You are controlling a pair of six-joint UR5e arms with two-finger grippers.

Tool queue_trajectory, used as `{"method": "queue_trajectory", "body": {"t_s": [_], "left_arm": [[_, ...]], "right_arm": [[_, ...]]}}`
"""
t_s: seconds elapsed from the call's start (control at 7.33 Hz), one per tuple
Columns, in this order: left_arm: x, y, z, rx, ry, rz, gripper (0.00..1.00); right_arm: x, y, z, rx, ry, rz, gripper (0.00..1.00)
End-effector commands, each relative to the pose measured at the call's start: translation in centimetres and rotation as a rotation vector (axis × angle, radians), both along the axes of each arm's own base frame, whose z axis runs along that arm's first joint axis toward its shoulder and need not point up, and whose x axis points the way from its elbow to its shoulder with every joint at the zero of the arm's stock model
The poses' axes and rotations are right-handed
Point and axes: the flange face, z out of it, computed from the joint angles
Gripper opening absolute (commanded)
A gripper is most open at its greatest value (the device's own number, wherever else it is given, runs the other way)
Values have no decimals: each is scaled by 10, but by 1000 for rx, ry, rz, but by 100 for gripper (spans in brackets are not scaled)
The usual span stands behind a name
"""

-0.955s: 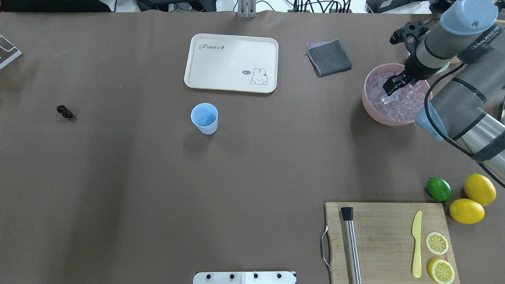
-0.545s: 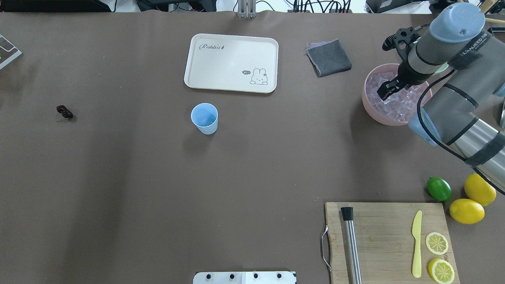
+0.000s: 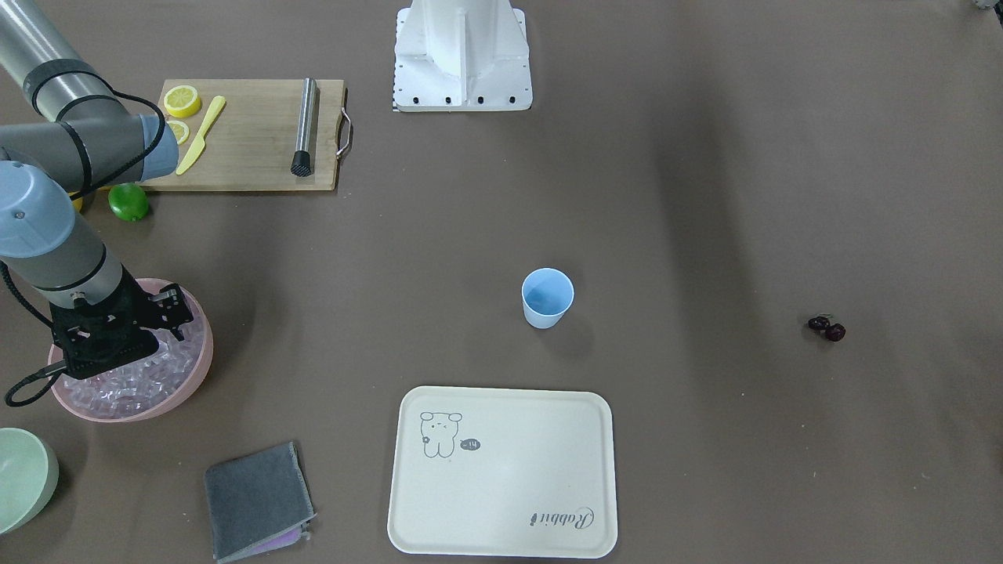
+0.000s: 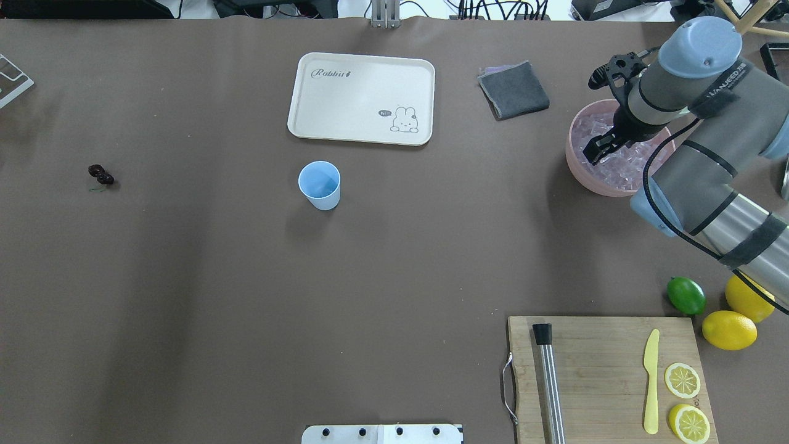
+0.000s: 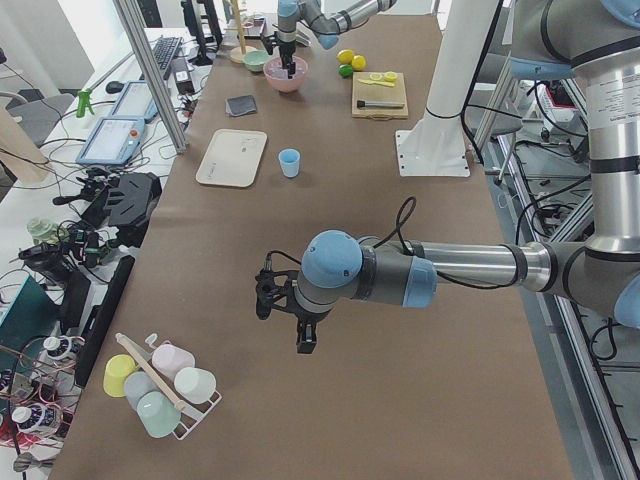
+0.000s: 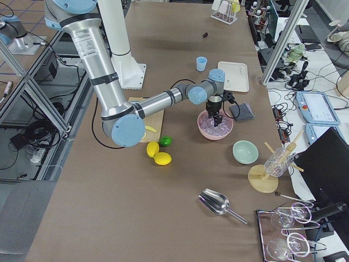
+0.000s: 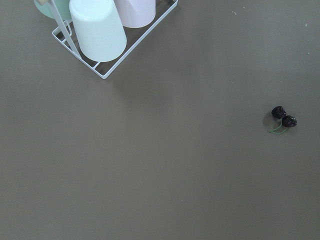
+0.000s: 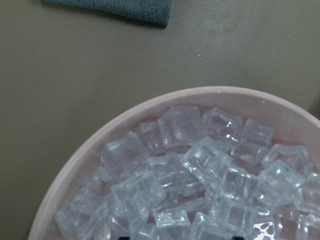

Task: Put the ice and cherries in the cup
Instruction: 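Grasp another ice cube from the pink bowl with the right gripper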

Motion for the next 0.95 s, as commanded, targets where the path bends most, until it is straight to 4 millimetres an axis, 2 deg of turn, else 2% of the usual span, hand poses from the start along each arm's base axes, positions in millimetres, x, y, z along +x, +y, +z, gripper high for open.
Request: {"method": "queue_trajectory", "body": {"t_s": [0.0,0.41,0.82], "left_arm": [[0,0,0,0,1,0,98],[0,0,-5,9,0,0,98],[0,1,-3,6,0,-1,98]], "right_arm": [[-1,1,5,-4,7,-3,64],[-2,1,8,-4,15,-2,34],[-3,0,0,2,5,0,27]]}}
